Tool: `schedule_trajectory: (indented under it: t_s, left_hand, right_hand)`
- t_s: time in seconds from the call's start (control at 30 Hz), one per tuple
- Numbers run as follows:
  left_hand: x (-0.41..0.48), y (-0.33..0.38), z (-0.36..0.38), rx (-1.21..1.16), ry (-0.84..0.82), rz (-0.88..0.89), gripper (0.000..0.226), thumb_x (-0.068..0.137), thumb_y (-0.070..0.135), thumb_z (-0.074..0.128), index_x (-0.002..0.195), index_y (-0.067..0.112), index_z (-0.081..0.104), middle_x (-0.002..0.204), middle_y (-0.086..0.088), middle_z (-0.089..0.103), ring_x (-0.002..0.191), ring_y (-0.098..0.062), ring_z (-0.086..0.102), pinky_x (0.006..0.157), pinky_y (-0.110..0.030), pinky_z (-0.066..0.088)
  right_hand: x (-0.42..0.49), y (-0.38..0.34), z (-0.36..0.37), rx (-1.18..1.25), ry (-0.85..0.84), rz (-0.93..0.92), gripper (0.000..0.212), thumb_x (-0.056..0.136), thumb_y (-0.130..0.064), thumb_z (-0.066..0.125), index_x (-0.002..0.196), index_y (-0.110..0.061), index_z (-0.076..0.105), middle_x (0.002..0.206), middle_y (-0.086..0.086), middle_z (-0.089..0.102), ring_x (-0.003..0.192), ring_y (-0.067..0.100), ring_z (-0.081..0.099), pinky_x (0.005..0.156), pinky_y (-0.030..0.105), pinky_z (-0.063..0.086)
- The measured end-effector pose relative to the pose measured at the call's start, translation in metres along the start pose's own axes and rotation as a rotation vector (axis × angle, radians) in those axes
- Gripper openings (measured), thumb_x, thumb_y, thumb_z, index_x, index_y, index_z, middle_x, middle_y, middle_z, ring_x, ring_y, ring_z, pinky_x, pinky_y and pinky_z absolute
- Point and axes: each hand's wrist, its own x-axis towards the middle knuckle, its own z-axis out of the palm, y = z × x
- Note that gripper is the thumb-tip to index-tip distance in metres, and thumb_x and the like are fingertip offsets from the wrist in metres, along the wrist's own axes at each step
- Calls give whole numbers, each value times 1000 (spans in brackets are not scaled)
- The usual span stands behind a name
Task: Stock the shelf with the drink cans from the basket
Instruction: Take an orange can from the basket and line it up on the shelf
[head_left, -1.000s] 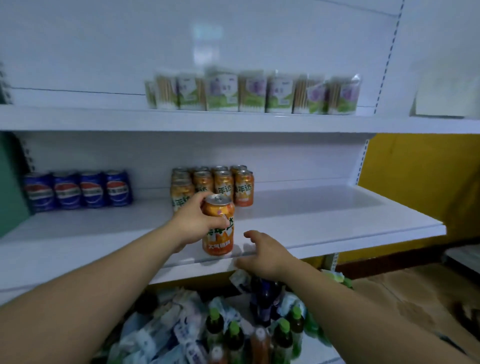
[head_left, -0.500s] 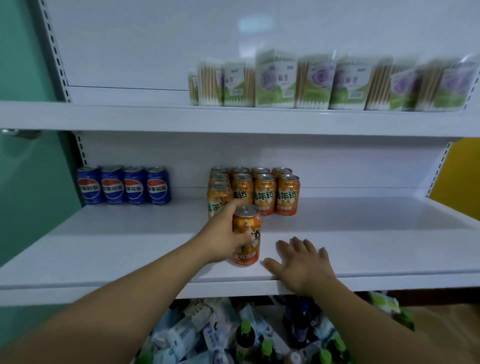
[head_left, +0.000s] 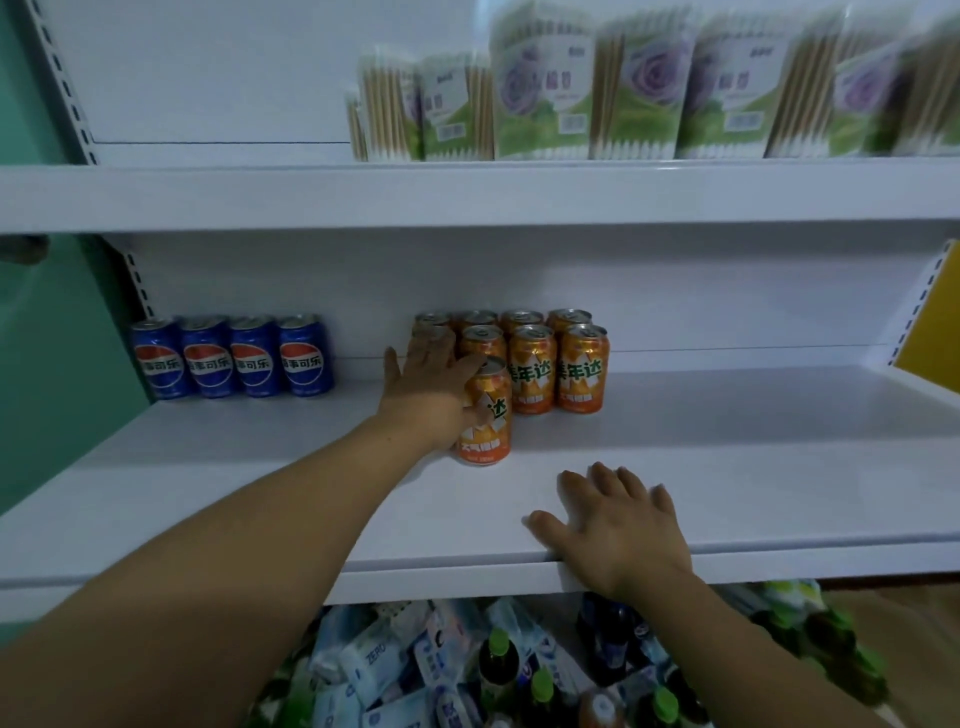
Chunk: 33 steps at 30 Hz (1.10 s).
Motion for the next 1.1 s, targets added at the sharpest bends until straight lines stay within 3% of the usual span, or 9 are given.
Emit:
schedule_trajectory:
  t_s: [0.13, 0.37, 0.6, 0.77, 0.87, 1.0, 1.1]
  left_hand:
    - [9, 7, 3, -57, 5, -29, 71, 86, 53, 57, 146, 35, 23, 156, 3, 19, 144, -26, 14, 114, -57, 13]
    - [21, 10, 7, -24, 47, -55, 64, 90, 47, 53, 146, 35, 24, 152, 3, 28, 140, -26, 22, 108, -54, 25]
    - [22, 10, 10, 14, 71, -61, 62, 92, 47, 49, 146, 33, 23, 152, 1, 28, 140, -25, 21, 108, -52, 25]
    - [17, 10, 2, -20, -11, -66, 76, 88, 52, 54, 149, 33, 14, 158, -1, 11, 145, -29, 12, 113, -60, 13]
    - [0, 16, -2, -40, 22, -12, 76, 86, 52, 56, 148, 34, 16, 158, 1, 13, 144, -27, 14, 114, -57, 14]
    - [-22, 38, -7, -177, 12, 142, 67, 84, 45, 60, 142, 27, 32, 149, -4, 31, 132, -27, 33, 104, -39, 36]
    - [-37, 71, -15, -163, -74, 217, 67, 87, 47, 56, 146, 27, 30, 153, -1, 28, 135, -26, 31, 105, -41, 34]
  right_hand:
    - [1, 0, 1, 17, 7, -4, 68, 83, -77, 19, 133, -34, 37, 142, -1, 37, 133, 23, 28, 110, 52, 21]
    - [1, 0, 1, 25, 10, 0, 65, 83, -76, 20, 129, -34, 39, 134, -2, 40, 129, 22, 30, 109, 50, 22]
    - [0, -1, -1, 29, 15, 5, 66, 85, -74, 21, 133, -33, 37, 139, -1, 38, 132, 23, 28, 111, 51, 19]
    - [1, -1, -5, 18, -66, 24, 70, 86, -75, 23, 142, -33, 33, 154, 3, 26, 142, 26, 16, 114, 53, 12]
    - [3, 1, -11, 46, -125, 24, 72, 86, -75, 27, 141, -30, 35, 153, 3, 30, 141, 25, 22, 115, 52, 15]
    - [-10, 17, -34, 105, -46, 113, 70, 90, -67, 35, 145, -23, 36, 150, 3, 39, 136, 22, 34, 111, 38, 28]
    - [-34, 45, -56, 73, -9, 201, 71, 92, -66, 34, 148, -23, 32, 153, 2, 35, 139, 23, 32, 110, 37, 29]
